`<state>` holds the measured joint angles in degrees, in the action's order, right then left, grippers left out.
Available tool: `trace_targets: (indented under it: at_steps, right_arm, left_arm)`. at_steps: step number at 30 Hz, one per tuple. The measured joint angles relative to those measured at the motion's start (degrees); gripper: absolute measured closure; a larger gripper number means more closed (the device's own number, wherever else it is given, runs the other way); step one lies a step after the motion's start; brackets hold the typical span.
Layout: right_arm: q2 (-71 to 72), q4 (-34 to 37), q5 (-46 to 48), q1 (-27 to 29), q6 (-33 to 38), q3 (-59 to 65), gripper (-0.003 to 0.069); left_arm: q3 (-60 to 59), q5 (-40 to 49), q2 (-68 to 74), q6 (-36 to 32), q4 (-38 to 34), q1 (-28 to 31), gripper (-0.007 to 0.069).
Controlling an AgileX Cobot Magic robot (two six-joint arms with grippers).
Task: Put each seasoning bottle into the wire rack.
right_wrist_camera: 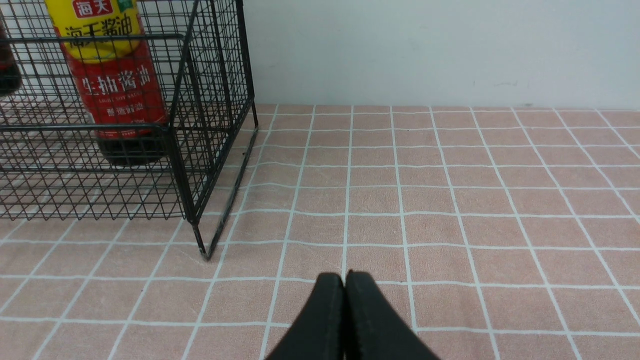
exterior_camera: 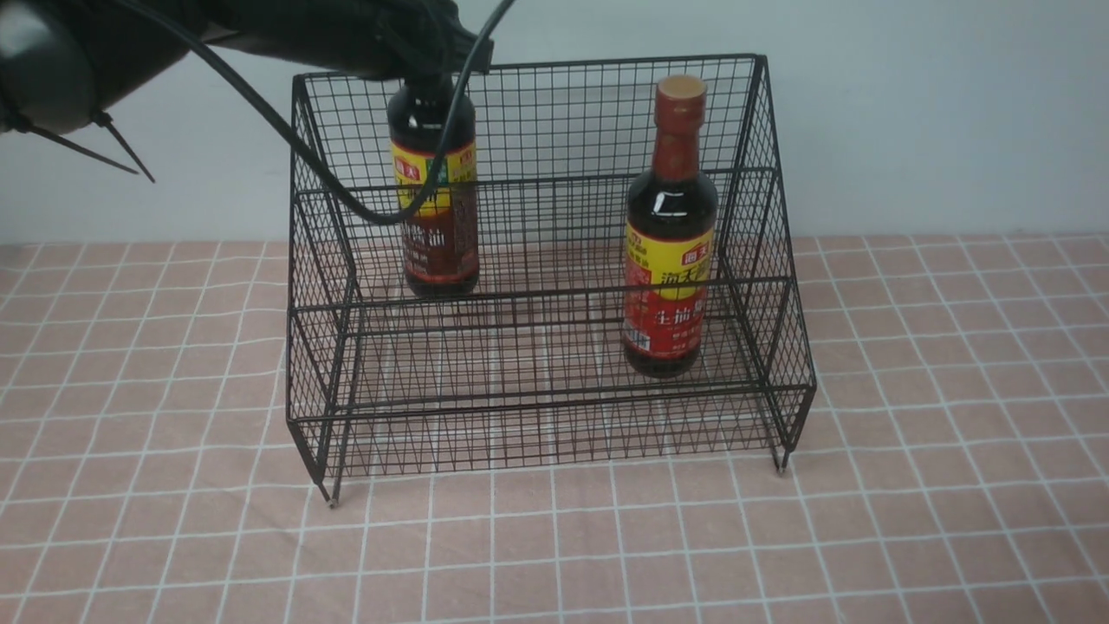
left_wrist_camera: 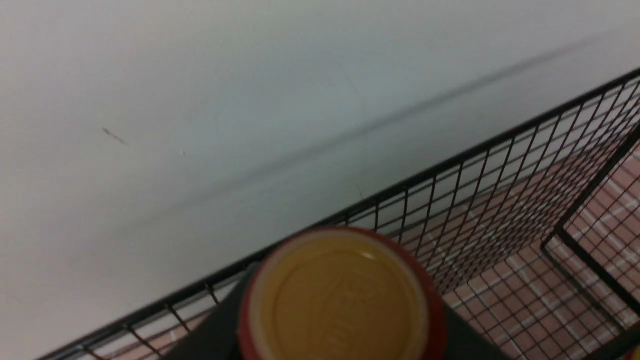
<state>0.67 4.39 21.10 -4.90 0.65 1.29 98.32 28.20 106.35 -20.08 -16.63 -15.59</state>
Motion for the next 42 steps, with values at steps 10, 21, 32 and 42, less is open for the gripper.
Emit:
trace_targets:
  at_steps: [10, 21, 32, 42]
  right_arm:
    - [0.0, 0.0, 0.0, 0.0, 0.0, 0.0, 0.0673]
    - [0.0, 0.0, 0.0, 0.0, 0.0, 0.0, 0.0673]
    - [0.0, 0.0, 0.0, 0.0, 0.0, 0.0, 0.0673]
    - [0.0, 0.0, 0.0, 0.0, 0.0, 0.0, 0.0673]
  left_arm:
    - [0.0, 0.84, 1.4, 0.06, 0.19, 0.0, 0.0366]
    - [0.31, -0.02, -1.67, 0.63, 0.41, 0.0, 0.0201]
    - [0.42, 1.65, -14.38, 1.0, 2.48, 0.0, 0.0412]
    - [-1.93, 12.34, -31.4, 1.0, 4.52, 0.0, 0.0631]
